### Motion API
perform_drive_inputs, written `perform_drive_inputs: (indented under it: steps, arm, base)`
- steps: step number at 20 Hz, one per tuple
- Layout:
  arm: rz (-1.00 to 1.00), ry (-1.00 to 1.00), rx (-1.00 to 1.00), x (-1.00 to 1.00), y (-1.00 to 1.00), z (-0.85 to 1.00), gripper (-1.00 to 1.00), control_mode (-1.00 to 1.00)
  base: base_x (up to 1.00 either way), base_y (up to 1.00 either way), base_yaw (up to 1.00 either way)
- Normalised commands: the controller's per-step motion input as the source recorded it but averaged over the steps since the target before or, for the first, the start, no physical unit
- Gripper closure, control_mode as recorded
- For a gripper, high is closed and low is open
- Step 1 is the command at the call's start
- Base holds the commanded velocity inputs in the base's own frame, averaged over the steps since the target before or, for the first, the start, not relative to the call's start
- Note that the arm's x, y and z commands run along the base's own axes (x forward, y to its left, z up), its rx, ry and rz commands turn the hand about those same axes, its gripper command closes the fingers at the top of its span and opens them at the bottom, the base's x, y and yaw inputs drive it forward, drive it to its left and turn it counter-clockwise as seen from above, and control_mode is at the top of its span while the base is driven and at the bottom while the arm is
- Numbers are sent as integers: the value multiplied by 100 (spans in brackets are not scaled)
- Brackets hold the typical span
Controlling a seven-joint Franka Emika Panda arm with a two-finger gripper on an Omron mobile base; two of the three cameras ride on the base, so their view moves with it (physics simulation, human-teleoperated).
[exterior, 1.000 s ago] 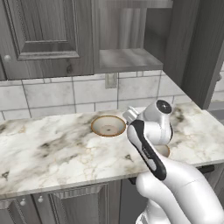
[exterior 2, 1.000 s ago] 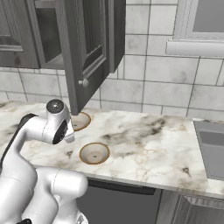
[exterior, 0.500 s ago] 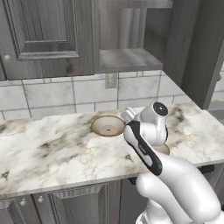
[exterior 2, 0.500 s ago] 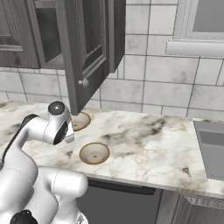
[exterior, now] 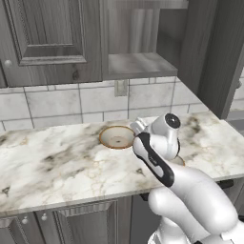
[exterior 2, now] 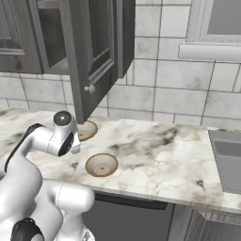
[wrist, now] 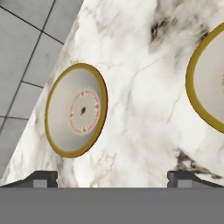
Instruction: Pick up the bowls on the counter and stack them on top of one another in the open cabinet. Place the smaller bowl on top of the larger bowl.
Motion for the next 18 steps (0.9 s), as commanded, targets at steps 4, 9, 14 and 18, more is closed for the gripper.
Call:
perform_drive_inputs:
  steps: [4,9,14,18]
  arm:
    - [0,-1,3,12,2,-13,-100,-100]
    - [0,-2,2,17,0,-10,-100,-100]
    - [0,0,2,22,-1,-11,-100,-100]
    - [1,1,2,25,0,-11,-100,-100]
  base:
    - [0,0,0]
    - [0,0,0]
    - [0,0,0]
    - [0,0,0]
